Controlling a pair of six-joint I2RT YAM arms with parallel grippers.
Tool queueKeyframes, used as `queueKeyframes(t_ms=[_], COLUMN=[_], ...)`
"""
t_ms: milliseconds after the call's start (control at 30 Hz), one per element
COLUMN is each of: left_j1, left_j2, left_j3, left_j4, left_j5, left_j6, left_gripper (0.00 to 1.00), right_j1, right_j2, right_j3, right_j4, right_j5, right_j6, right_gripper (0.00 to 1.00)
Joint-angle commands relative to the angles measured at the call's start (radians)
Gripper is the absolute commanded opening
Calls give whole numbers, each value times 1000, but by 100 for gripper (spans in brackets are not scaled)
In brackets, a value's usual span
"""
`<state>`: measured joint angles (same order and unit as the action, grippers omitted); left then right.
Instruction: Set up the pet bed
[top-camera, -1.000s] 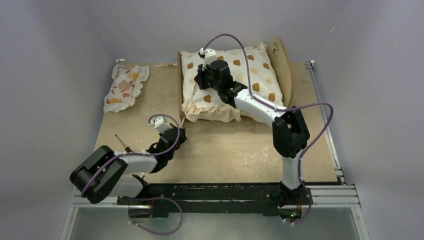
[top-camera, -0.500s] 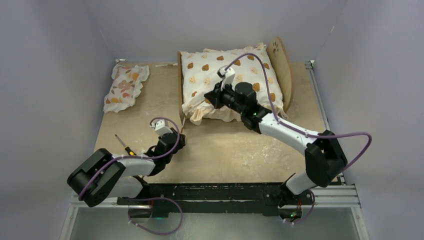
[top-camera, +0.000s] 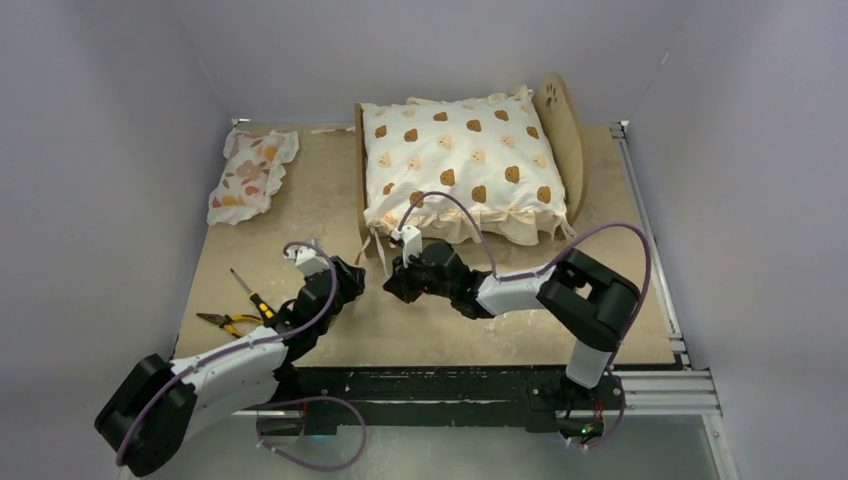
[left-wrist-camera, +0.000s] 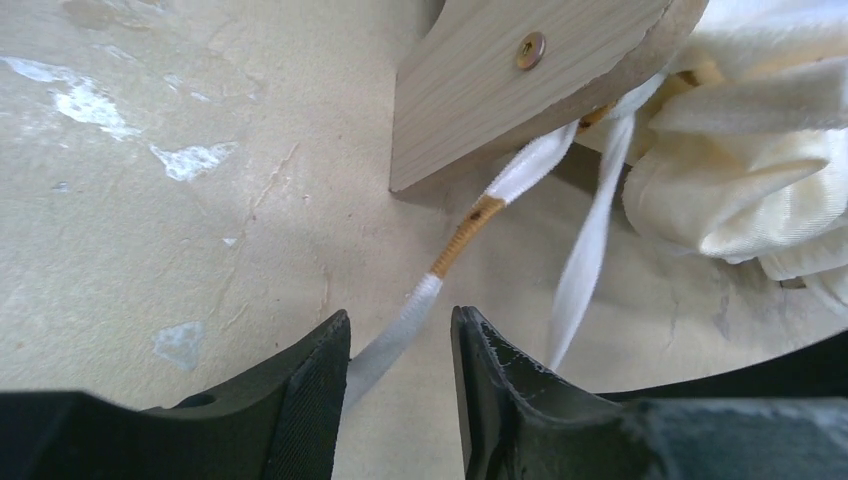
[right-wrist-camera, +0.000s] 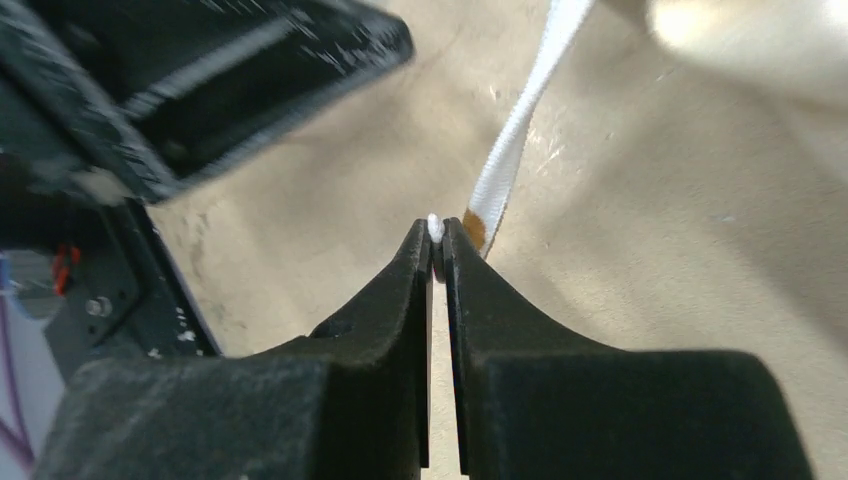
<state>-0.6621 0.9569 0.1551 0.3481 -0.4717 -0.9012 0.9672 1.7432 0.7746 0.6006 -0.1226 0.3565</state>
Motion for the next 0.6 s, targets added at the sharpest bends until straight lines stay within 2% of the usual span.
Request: queueKeyframes(t_ms=[0,133,267,367,567], left_j1=[2,4,8,7,8], left_j2=[-125,-234,-292,-308,-283], left_j3=[58,143,239,281,239], left_j4=[-212,-399,-569,-640,-571], left_j5=[-52,-90,-127,-145,-170], left_j6=[19,52,109,116,144], left_gripper=[43,50,60,62,66], right_j1=[36,39,41,37,1], right_j2=[11,-112,-266,-313,-245], right_j3=[-5,6,64,125,274], right_j4=[27,-82,-241,-334,-405], right_j5=[31,91,227,294,354], right_j6=[39,-5,-81,-113,-156], right_gripper=[17,38,48,51,49])
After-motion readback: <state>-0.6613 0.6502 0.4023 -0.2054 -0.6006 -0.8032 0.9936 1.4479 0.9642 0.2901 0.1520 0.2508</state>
